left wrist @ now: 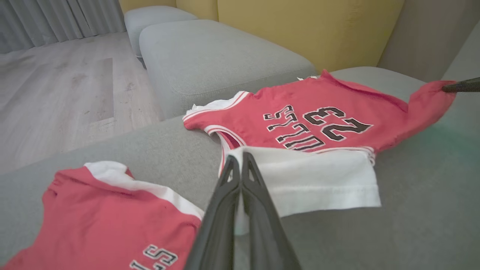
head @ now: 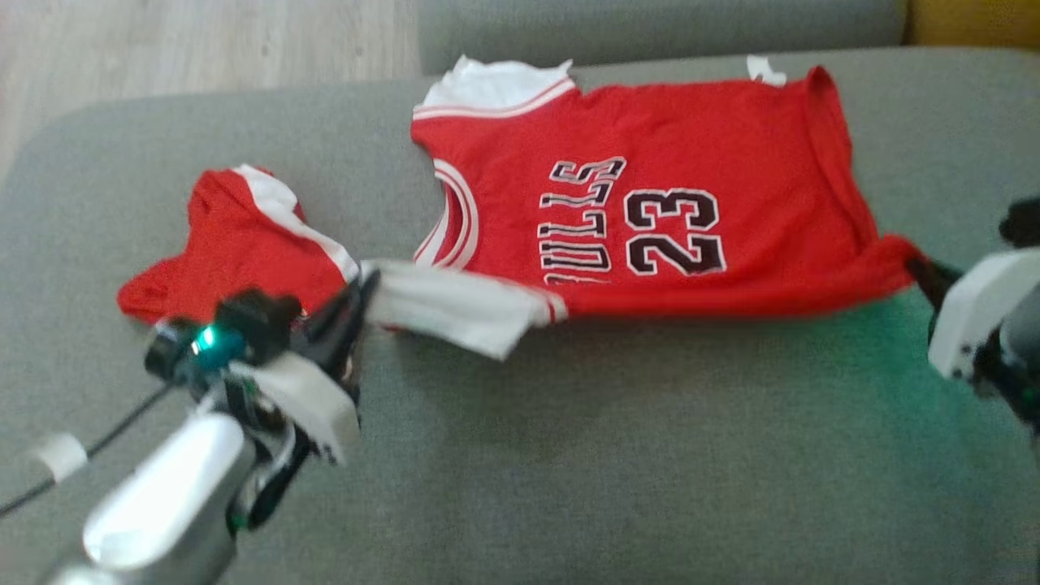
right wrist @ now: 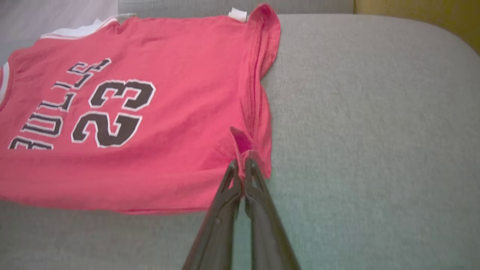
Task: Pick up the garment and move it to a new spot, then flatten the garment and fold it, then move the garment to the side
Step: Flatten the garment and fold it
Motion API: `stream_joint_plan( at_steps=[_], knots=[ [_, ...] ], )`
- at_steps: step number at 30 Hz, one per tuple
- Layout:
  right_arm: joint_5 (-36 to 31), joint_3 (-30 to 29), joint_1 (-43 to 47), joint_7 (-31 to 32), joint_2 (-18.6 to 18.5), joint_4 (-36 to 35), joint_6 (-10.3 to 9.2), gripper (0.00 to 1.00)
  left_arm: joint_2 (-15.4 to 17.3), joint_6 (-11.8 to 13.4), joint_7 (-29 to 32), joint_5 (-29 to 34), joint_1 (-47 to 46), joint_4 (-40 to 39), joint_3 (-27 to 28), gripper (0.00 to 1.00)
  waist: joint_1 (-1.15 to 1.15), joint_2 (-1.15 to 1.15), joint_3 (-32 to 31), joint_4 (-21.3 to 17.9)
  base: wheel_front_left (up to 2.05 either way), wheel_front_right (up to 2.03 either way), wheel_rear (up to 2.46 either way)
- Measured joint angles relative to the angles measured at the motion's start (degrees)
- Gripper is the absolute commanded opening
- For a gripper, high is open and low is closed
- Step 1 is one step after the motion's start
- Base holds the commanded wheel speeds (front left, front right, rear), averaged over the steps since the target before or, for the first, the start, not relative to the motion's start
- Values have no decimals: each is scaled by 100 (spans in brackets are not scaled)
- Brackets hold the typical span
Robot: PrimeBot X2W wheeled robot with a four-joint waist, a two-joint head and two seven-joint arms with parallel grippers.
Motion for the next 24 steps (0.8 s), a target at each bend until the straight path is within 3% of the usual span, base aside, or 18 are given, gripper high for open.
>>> stream_joint_plan(
  at_steps=[7,18,24],
  knots=[
    [-520,-380,-641,187,348,282,0,0,-141,-232,9,165,-766,739,14,0,1,0,492,-19,0,0,0],
    [-913,-385,-1117,131,537,828,0,0,-364,-709,162,552,-1811,1812,-361,0,0,0,919,-85,0,0,0],
    [-991,-336,-1533,-68,659,1106,1,0,-476,-817,252,588,-2393,2346,-502,0,0,0,1157,-193,0,0,0]
  ],
)
